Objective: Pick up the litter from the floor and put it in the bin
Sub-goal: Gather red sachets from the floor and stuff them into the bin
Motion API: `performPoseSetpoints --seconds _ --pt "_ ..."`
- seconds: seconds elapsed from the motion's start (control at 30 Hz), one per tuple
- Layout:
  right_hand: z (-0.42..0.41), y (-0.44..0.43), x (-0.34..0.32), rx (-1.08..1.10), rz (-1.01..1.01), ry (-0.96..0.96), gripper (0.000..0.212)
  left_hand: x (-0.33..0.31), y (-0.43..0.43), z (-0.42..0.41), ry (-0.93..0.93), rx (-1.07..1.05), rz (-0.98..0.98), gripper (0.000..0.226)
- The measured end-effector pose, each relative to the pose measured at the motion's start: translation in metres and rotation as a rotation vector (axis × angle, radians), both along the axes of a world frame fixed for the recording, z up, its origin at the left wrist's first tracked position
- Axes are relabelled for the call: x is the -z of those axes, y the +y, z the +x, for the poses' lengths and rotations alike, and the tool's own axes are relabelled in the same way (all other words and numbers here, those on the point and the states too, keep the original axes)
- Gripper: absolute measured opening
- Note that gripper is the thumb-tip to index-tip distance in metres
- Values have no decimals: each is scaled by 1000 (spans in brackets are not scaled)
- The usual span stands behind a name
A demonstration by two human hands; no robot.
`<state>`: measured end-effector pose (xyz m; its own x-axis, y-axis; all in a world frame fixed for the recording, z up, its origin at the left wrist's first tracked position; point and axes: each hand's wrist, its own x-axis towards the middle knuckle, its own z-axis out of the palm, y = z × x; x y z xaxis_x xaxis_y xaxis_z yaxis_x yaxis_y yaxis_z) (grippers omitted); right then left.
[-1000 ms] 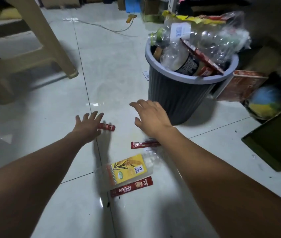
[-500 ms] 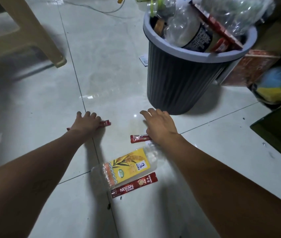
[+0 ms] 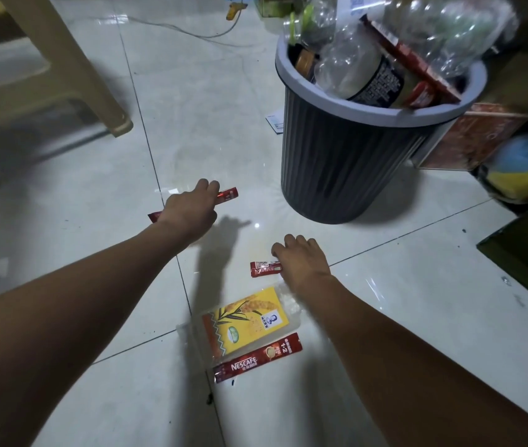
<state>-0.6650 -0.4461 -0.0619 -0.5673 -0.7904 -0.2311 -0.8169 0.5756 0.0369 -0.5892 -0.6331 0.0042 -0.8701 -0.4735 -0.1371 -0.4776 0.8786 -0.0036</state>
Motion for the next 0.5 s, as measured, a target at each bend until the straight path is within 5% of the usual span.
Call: performPoseSetpoints --seconds 0.5 --pt "-3 -6 -34 42 -53 36 37 -21 1 -4 75 -4 13 19"
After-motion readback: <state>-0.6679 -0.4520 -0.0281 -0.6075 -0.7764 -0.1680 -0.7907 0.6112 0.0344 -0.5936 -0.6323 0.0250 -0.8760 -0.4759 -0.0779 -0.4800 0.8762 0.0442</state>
